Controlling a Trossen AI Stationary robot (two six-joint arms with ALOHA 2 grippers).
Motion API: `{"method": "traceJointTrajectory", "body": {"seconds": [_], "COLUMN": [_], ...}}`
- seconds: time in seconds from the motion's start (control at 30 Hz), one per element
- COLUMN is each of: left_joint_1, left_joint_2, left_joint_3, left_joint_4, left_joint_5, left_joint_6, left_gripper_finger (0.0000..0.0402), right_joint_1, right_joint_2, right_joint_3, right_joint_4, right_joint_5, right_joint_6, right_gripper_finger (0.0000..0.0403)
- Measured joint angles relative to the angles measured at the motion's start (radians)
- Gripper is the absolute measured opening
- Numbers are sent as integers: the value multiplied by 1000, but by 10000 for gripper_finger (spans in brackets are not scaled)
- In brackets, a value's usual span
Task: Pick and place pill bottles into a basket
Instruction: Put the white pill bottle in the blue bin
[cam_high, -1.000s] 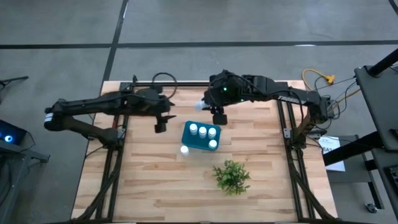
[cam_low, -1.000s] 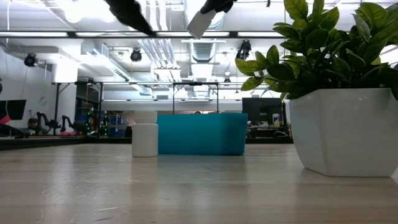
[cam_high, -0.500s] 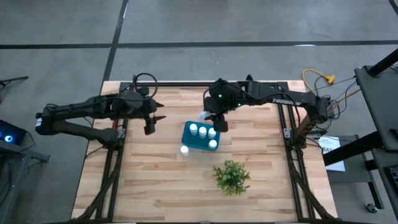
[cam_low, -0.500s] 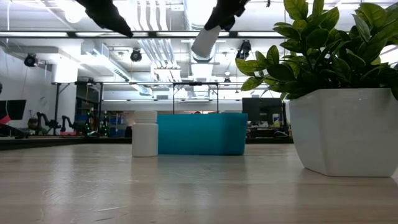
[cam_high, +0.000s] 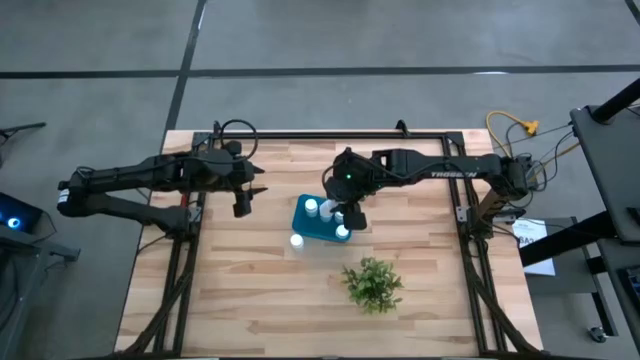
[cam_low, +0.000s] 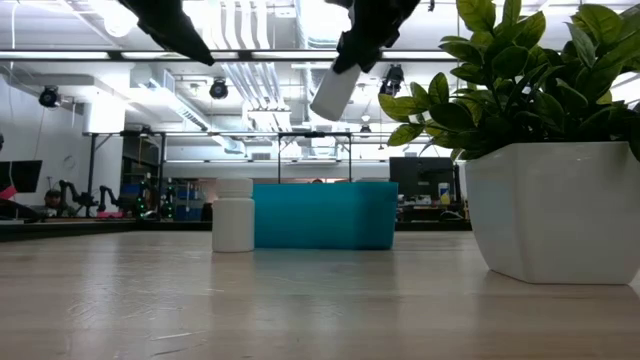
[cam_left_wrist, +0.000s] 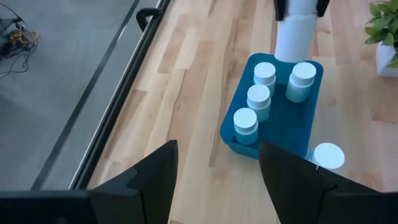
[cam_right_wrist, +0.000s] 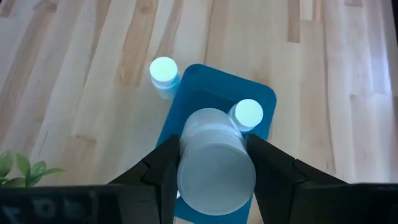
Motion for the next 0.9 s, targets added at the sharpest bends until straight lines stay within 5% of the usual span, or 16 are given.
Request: {"method": "traceJointTrajectory", "body": {"seconds": [0.9], "left_joint_1": [0], "left_joint_2": [20], "left_joint_3": [-3], "left_joint_4": [0], "left_joint_5": [0], "left_joint_6": [0], "left_gripper_finger": [206], "right_joint_1": [3], "right_joint_2": [164], "right_joint_3": [-15], "right_joint_4": [45], "right_joint_5": [-79], "right_joint_6": [7], "right_gripper_finger": [144]}}
